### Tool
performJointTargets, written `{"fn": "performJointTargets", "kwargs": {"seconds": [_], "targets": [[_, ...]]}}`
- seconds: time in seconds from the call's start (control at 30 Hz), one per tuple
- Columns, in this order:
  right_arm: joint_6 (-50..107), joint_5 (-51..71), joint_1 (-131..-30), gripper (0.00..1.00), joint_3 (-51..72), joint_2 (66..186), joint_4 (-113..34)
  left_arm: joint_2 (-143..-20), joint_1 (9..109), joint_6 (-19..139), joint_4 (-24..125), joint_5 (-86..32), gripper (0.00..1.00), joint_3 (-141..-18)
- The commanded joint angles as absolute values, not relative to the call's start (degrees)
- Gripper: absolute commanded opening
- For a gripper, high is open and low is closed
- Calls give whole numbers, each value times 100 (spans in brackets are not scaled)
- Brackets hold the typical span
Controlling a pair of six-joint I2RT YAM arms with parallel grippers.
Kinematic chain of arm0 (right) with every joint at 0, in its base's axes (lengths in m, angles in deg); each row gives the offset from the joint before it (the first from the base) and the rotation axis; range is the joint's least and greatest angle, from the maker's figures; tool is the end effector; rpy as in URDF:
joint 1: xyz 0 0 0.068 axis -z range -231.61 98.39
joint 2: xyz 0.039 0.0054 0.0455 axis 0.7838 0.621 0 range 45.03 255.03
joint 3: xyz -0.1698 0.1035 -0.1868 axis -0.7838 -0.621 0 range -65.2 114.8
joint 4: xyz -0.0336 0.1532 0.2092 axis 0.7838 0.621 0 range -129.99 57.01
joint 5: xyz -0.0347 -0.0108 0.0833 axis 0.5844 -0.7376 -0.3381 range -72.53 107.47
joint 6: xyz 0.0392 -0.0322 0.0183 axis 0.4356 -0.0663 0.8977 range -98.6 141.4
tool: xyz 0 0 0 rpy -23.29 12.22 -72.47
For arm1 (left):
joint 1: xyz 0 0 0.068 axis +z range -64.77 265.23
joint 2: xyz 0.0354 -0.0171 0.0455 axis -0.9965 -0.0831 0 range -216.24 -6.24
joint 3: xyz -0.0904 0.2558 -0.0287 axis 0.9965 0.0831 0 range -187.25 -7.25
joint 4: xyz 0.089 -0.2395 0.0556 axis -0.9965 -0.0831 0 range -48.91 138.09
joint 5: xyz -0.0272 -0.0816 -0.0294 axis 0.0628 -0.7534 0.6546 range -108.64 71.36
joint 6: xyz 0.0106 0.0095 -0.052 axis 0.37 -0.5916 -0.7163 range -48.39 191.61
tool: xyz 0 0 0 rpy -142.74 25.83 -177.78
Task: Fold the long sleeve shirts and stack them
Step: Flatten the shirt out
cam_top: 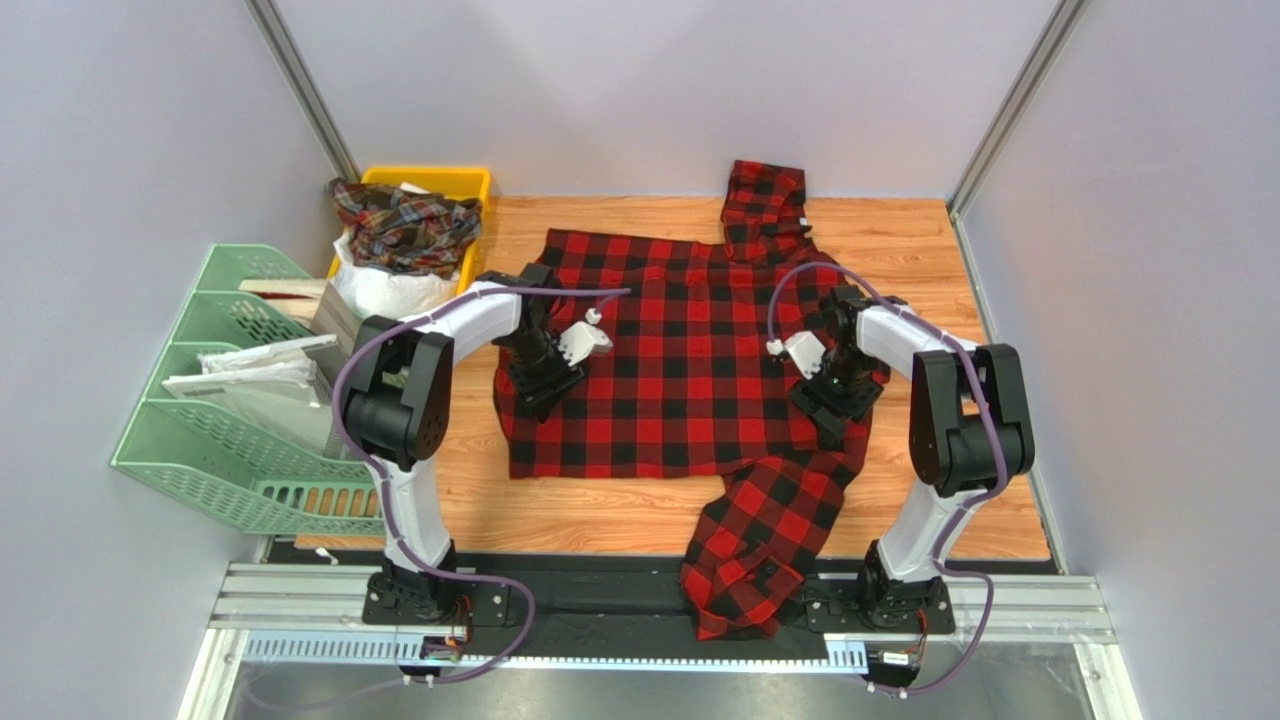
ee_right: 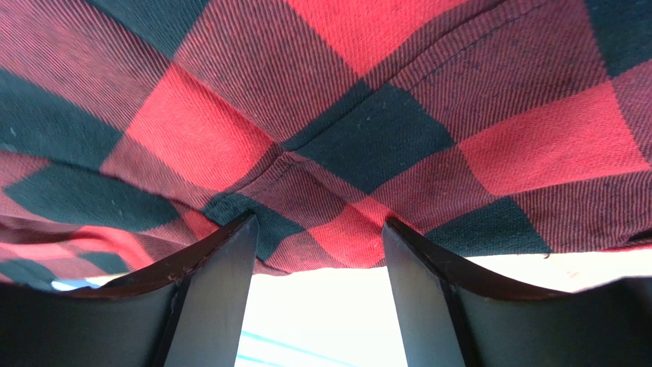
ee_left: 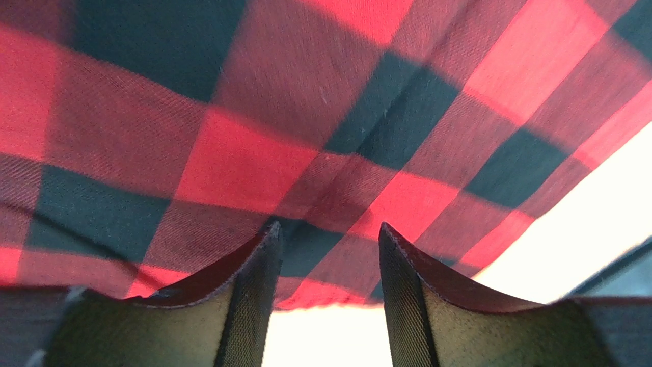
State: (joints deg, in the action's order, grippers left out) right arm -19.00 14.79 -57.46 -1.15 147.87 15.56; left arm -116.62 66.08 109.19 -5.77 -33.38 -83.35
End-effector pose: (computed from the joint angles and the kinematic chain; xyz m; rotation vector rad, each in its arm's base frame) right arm 0.2971 0.0322 0.1549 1.2077 -2.8350 -0.1036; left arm 0.3292 -0.1240 0.1642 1.4523 2.6765 -0.3809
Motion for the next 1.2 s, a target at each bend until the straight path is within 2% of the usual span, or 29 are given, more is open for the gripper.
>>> {"fn": "performJointTargets", "kwargs": {"seconds": [0.0, 0.13, 0.27, 0.4, 0.6, 0.77, 1.0, 1.17], "targets": [[-2332, 1615, -5846, 67, -700, 14646, 2064, -11514, 6371, 11046, -860, -2901, 55, -7872], [-2658, 1081, -5961, 68, -553, 14303, 2960, -11172, 6045, 11212, -1149, -2821, 53, -7415], [-2554, 264, -5786, 70, 290, 14083, 3490, -10854, 6255, 11178, -1457, -3251, 54, -7887], [-1975, 314, -5697, 70, 1108, 14625, 2982, -11203, 6405, 10941, -1370, -3350, 57, -9001], [-1393, 709, -5706, 66, 1891, 15690, 2541, -12171, 6528, 10756, -1422, -3130, 58, -9716], [-1428, 1131, -5706, 63, 1454, 16025, 2409, -12436, 6546, 10773, -1343, -3024, 56, -9392], [-1954, 1255, -5793, 62, 320, 15463, 2628, -11919, 6493, 11001, -1729, -3102, 52, -8699], [-2316, 404, -5794, 62, 484, 14927, 3585, -11435, 6484, 11169, -2080, -3488, 50, -8398]]}}
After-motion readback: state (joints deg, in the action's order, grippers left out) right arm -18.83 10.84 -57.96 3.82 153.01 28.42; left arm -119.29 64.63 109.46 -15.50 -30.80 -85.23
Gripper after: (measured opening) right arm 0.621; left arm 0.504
